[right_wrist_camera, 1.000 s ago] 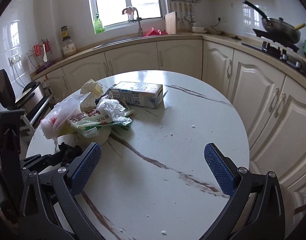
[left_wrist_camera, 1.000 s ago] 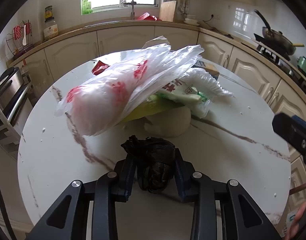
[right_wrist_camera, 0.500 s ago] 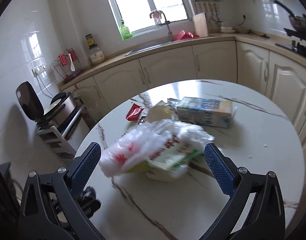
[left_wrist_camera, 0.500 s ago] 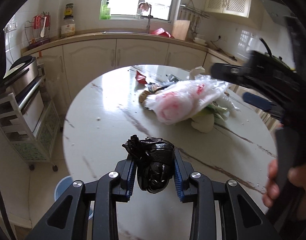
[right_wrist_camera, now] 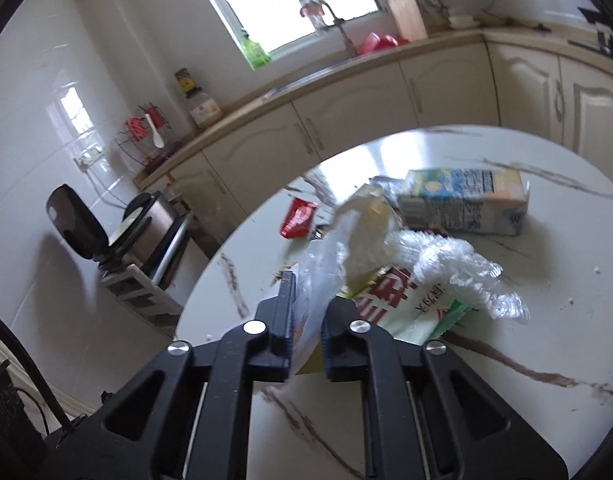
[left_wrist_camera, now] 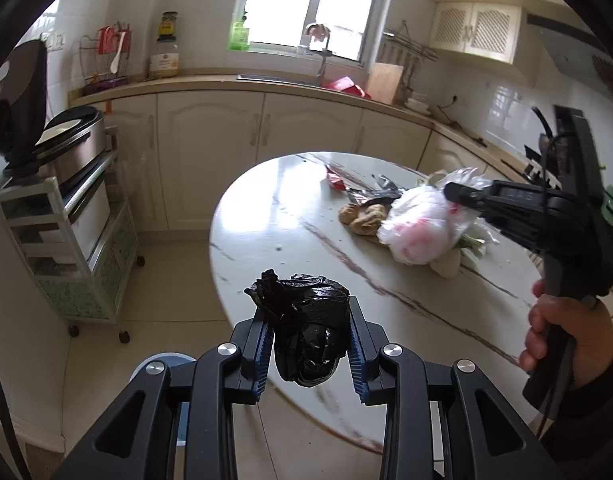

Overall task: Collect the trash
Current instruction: 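Carry both bags over the blue bin and open both grippers to drop them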

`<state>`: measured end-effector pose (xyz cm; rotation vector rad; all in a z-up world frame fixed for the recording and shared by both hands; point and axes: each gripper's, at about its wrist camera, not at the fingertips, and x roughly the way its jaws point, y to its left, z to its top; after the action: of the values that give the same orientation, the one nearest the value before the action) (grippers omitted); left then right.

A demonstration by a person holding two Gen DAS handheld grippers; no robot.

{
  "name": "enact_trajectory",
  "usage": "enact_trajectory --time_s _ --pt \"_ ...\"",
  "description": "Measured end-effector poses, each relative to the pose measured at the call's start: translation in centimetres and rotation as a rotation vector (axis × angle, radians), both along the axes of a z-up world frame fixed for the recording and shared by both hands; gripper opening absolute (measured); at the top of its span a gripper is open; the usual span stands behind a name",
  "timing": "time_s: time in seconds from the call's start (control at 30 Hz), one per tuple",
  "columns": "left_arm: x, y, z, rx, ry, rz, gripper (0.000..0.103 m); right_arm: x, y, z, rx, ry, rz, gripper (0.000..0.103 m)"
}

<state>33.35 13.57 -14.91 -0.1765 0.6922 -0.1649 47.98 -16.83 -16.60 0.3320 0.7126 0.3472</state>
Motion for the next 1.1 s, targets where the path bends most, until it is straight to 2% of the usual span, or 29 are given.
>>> enact_trajectory --time_s 0.13,0.27,0.33,0.43,0.6,0.67,0.83,0.9,1.0,1.07,1.1 --pt "-2.0 3.6 0.1 -0.015 0.000 0.047 0.029 -2.6 3.2 3.2 -0.024 -0.113 0.072 0.007" --pt "-4.0 7.5 -0.4 -0.018 0.013 0.115 0.030 -5.5 9.4 6.0 -0.028 -0.180 0.232 0.007" --pt "-5.2 9.6 -1.1 -0.012 0.028 0.150 0.029 -6.6 13.0 6.2 -0.034 -0.192 0.309 0.007" --pt "-6.7 12.6 -2.8 0.003 0.073 0.209 0.030 -7.8 18.9 4.7 -0.057 -0.170 0.415 0.007" --pt "-7.3 16.3 -7.5 0.012 0.191 0.265 0.029 -8.9 27.5 -1.4 -0.177 -0.111 0.527 0.007" --pt "-6.5 16.9 -9.4 0.003 0.250 0.270 0.029 -8.9 30.6 -4.5 -0.256 -0.085 0.550 0.007" --pt "-3.5 18.6 -14.5 -0.028 0.379 0.279 0.030 -6.7 33.5 -12.1 -0.333 -0.002 0.556 0.007" --pt "-2.1 19.2 -15.6 -0.042 0.397 0.272 0.030 -5.2 33.6 -14.4 -0.353 0.035 0.551 0.007" --pt "0.3 19.9 -16.9 -0.042 0.423 0.271 0.034 -3.0 33.8 -17.2 -0.354 0.083 0.543 0.007" --pt "1.6 20.4 -17.6 -0.021 0.451 0.272 0.042 -2.0 34.3 -18.5 -0.370 0.095 0.541 0.007" --pt "2.3 20.5 -17.7 -0.012 0.458 0.283 0.053 -1.4 34.5 -19.2 -0.369 0.110 0.544 0.007"
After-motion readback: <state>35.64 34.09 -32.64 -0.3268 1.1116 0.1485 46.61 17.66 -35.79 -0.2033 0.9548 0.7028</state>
